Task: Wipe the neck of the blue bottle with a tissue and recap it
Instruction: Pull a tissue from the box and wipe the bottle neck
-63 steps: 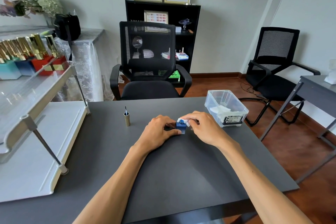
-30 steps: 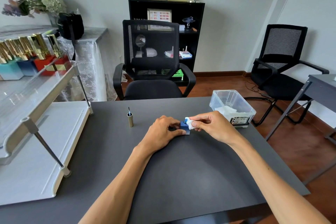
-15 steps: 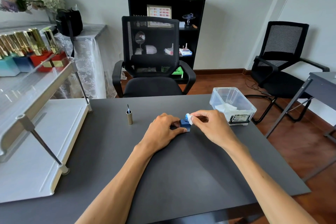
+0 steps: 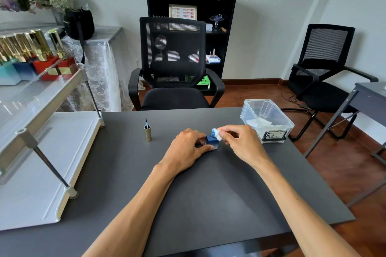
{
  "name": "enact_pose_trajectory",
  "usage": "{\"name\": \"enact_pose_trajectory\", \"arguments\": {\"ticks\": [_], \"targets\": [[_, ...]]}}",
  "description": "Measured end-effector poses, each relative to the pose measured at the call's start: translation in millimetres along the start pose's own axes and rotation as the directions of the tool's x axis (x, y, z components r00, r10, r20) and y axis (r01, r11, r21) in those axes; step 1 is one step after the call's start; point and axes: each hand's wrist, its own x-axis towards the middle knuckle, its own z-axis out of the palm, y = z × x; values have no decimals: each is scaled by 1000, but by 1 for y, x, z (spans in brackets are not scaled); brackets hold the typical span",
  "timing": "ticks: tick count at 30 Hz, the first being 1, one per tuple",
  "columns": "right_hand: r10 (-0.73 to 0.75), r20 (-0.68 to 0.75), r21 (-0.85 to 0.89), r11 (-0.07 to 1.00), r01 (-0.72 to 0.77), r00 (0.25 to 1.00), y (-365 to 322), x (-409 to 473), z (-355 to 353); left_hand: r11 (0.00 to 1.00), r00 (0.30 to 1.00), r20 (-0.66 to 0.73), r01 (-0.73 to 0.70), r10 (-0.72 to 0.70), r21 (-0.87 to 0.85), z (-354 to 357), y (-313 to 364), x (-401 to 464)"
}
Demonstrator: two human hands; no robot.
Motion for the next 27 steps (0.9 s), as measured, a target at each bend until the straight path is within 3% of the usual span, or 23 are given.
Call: {"name": "enact_pose_trajectory", "arguments": {"ticks": [4,10,27], "targets": [[1,24,-60,998,1,1000,-3,-2,-3,999,1000,6,-11,10,32,1,1,-1],[-55,-61,-84,995,50,997,-4,-18,-1,999,999,-40,-18,20,41,3,5,-2],[39,-116,-170,984,-59,992,-19,-11,5,999,999,-49,-14,16,45,4,6,-5]]}}
